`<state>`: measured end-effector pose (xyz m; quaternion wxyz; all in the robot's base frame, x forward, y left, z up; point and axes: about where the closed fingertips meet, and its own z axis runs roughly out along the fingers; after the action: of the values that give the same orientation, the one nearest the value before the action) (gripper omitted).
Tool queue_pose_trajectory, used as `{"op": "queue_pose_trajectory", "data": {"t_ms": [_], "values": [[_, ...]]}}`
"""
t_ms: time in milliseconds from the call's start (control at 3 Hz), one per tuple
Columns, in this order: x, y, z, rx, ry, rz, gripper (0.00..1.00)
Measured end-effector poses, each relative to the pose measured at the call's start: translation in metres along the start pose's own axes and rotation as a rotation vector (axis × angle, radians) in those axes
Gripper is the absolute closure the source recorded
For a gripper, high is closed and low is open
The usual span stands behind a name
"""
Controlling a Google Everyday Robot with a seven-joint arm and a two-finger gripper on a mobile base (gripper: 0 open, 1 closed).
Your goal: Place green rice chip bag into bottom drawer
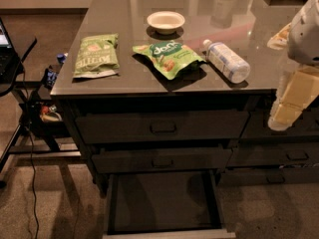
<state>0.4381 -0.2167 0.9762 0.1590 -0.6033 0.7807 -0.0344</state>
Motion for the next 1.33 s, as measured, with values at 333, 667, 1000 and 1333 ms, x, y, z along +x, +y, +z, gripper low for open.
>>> {"op": "queue_pose_trajectory", "data": {"t_ms": [333,667,1000,1333], "values": [[0.000,0.000,0.000,0.000,0.000,0.000,0.00],[-0.018,-0.007,0.004,0.017,-0.011,-0.005,0.00],[-0.046,-0.020,0.015,-0.003,-0.018,-0.020,0.00],[-0.093,-0.040,0.048,-0.069,-0.029,-0.050,0.00]]}}
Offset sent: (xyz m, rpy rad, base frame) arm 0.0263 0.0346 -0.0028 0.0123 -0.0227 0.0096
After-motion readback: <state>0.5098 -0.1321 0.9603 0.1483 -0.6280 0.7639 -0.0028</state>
